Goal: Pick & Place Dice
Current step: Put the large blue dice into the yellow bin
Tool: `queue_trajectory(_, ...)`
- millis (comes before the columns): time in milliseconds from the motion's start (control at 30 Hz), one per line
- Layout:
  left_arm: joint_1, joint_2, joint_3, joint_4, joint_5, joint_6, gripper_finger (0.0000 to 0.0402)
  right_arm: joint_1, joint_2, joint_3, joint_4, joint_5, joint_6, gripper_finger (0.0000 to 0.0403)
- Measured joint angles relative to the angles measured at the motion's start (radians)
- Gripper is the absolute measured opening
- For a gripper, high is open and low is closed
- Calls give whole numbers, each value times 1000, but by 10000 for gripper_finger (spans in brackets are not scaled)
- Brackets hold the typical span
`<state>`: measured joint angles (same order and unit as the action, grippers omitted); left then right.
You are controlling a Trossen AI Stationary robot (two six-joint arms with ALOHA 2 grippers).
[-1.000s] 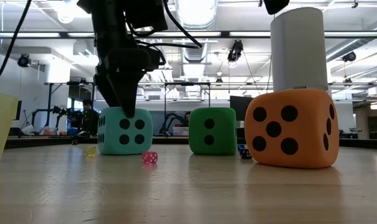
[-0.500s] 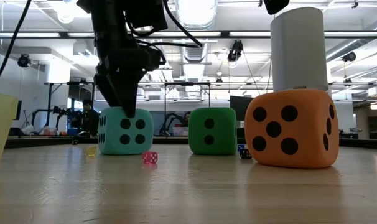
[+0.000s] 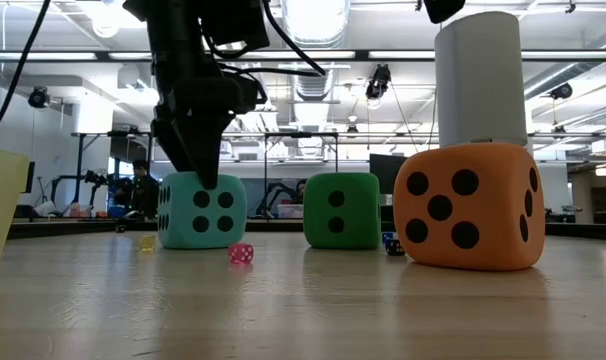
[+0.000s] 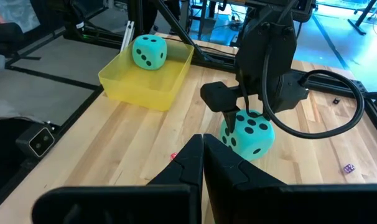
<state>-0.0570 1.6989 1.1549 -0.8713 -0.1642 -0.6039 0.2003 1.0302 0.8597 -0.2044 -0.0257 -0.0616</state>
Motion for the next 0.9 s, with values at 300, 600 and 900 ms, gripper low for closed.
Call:
queue_trajectory(300, 0, 0, 0, 3, -1, -34, 370, 0, 0, 0, 0, 0, 0, 8)
queue_trajectory(600, 0, 0, 12, -18, 0, -17, 370, 0, 0, 0, 0, 0, 0, 8)
queue_trajectory(900, 0, -73, 31, -71, 0, 1, 374, 0, 0, 0, 0, 0, -1, 8)
